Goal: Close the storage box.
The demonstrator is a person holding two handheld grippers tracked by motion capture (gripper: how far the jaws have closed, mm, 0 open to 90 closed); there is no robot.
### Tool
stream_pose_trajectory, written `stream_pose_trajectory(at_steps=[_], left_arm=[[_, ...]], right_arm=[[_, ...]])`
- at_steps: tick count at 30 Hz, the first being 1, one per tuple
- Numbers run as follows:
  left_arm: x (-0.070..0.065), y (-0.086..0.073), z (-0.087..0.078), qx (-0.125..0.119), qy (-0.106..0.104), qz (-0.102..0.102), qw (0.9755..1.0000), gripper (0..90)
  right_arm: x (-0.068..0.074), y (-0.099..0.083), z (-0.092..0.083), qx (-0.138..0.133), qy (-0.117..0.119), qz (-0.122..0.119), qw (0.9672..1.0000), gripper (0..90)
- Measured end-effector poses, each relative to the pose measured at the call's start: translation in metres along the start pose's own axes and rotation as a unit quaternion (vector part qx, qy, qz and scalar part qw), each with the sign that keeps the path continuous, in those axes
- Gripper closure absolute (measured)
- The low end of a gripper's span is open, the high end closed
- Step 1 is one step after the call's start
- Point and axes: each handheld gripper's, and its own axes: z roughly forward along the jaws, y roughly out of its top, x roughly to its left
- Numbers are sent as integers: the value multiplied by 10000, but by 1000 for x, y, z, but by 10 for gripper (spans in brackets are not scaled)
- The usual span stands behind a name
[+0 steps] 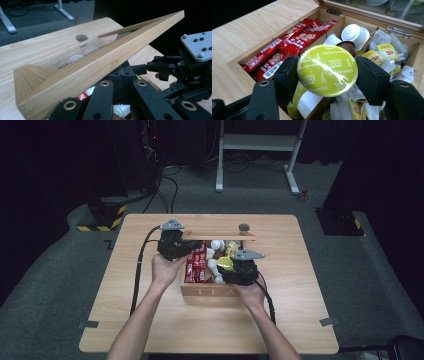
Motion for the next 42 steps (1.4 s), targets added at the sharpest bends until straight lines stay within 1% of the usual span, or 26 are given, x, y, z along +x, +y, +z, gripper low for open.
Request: stream_pose_trajectory(at_steps=[4, 7, 8, 9, 10, 15, 17, 18, 19, 21, 23, 25, 27, 29, 32, 34, 36, 39, 41, 42], left_arm=[[-1, 0, -1, 23, 21, -41, 10000, 900], [-1, 0, -1, 23, 34, -3, 10000, 900], [0, 0, -1, 11, 58, 49, 10000, 900], [-1, -1, 0, -4, 89, 72, 9999, 900], [-2, -1, 0, 1, 132, 113, 9998, 900], [-2, -1, 0, 91, 145, 131, 9998, 900], [-2, -1, 0, 85, 149, 127, 9998, 900], [-2, 0, 0, 64, 141, 85, 9998, 900], [-2, 0, 0, 67, 148, 86, 9998, 900], [-2, 0, 1, 47, 99, 26, 9999, 900], [-2, 1, 1, 56, 110, 93, 9999, 900], [-2, 0, 1, -3, 121, 145, 9998, 900], [-3, -1, 2, -4, 125, 169, 9998, 900], [-3, -2, 2, 52, 136, 204, 9997, 900], [-3, -3, 1, 0, 90, 143, 9999, 900], [-2, -3, 1, -44, 40, 105, 9999, 900], [-2, -4, 1, -68, 42, 143, 9999, 900], [-3, -6, 1, -99, 57, 206, 9997, 900], [-3, -8, 1, -108, 58, 154, 9998, 900], [-4, -8, 1, -89, 53, 135, 9999, 900]], right_arm=[[-1, 0, -3, -22, 44, 22, 10000, 378], [-3, 0, -7, -43, 13, -25, 10000, 379], [-5, 0, -9, -68, 1, -8, 10000, 378], [-7, -1, -11, -91, -16, -41, 9999, 379], [-8, -2, -13, -104, -39, 1, 9999, 379], [-21, -6, -23, -206, -121, 118, 9996, 379], [-24, -7, -27, -236, -126, 87, 9996, 379], [-26, -6, -28, -240, -144, 70, 9996, 379], [-28, -5, -31, -241, -176, 90, 9995, 379], [-31, -4, -36, -290, -164, 91, 9994, 379], [-34, -2, -43, -317, -241, 62, 9992, 379], [-38, -2, -48, -377, -249, 68, 9990, 379], [-43, -1, -50, -344, -302, 74, 9989, 378], [-47, -2, -52, -335, -284, 136, 9989, 378], [-50, -4, -55, -322, -317, 143, 9989, 379], [-51, -6, -56, -240, -345, 150, 9990, 379], [-53, -7, -58, -218, -369, 107, 9990, 379], [-58, -9, -62, -254, -288, 89, 9992, 379], [-62, -10, -63, -274, -235, 138, 9993, 379], [-64, -12, -64, -228, -236, 189, 9993, 380]])
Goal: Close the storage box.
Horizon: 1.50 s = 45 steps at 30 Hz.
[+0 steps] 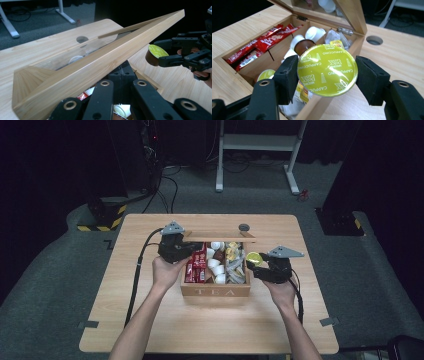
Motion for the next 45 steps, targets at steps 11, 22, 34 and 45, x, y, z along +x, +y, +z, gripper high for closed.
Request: stream_pose_trajectory(at_steps=[11, 22, 34, 45], left_arm=[[3, 2, 0, -60, -52, -2, 10000, 900], [2, 3, 0, -4, -32, 42, 10000, 900], [1, -6, -1, -8, -157, 33, 9999, 900], [-1, -13, -2, -19, -191, 77, 9998, 900]], right_arm=[[-23, -6, -11, 136, -337, 99, 9993, 380], [-55, -18, -10, 178, -672, 469, 9965, 379], [-67, -48, 20, 621, -934, 698, 9912, 378], [-60, -63, 42, 898, -1055, 549, 9888, 377]])
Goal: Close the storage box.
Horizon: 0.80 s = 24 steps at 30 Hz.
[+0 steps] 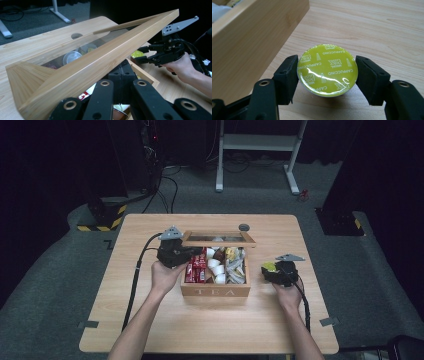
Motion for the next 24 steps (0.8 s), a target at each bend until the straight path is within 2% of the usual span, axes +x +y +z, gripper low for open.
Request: stream_pose_trajectory(at_steps=[3, 11, 18, 19, 24], left_arm=[[0, -1, 0, 23, 7, 21, 10000, 900], [-1, -2, -1, 12, -9, 17, 10000, 900], [0, -3, 0, -92, -48, -13, 9999, 900], [0, -4, 1, -124, -70, -31, 9999, 900], [-2, -5, 3, -88, -75, -5, 9999, 900]], right_arm=[[2, 0, 2, 20, -54, -92, 9999, 376], [4, -2, 7, 80, 34, -107, 9999, 361], [3, -3, 9, 154, 100, -47, 9998, 229], [4, -2, 7, 123, 48, -89, 9999, 224], [2, 0, -4, -83, 211, -5, 9997, 206]])
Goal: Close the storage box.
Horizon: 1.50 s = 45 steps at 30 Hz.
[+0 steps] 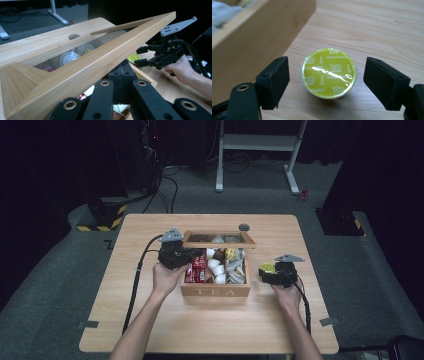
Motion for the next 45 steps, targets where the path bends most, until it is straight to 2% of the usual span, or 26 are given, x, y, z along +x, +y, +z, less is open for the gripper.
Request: stream_pose_trajectory(at_steps=[3, 5, 12, 19, 23, 26, 29, 33, 38, 45], left_arm=[[-1, -1, 1, 13, -12, -16, 10000, 900], [-2, -1, 1, 52, 4, 22, 10000, 900], [-3, -3, 1, 125, -2, 66, 9999, 900], [-5, -4, 2, 166, -16, 40, 9999, 900], [-5, -3, 3, 193, -20, 31, 9998, 900], [-5, -4, 3, 199, -56, 42, 9998, 900], [-6, -5, 4, 231, -66, 63, 9997, 900], [-6, -6, 4, 221, -67, 60, 9997, 900], [-6, -6, 4, 213, -67, 42, 9997, 900], [-7, -10, 4, 249, -90, 13, 9996, 900]], right_arm=[[2, -4, -8, -140, 33, 16, 9999, 215], [3, -7, -12, -138, 28, -57, 9999, 214], [1, -25, -26, -236, 77, -4, 9997, 246], [-1, -42, -38, -149, 40, 0, 9999, 309], [-2, -50, -39, -32, -33, -38, 10000, 334], [-3, -57, -36, 164, -152, 30, 9997, 347], [-3, -60, -33, 355, -333, -3, 9988, 356], [-3, -64, -33, 233, -400, -70, 9989, 348], [-2, -65, -34, 268, -427, -40, 9987, 304], [-1, -65, -34, 272, -434, -47, 9987, 291]])
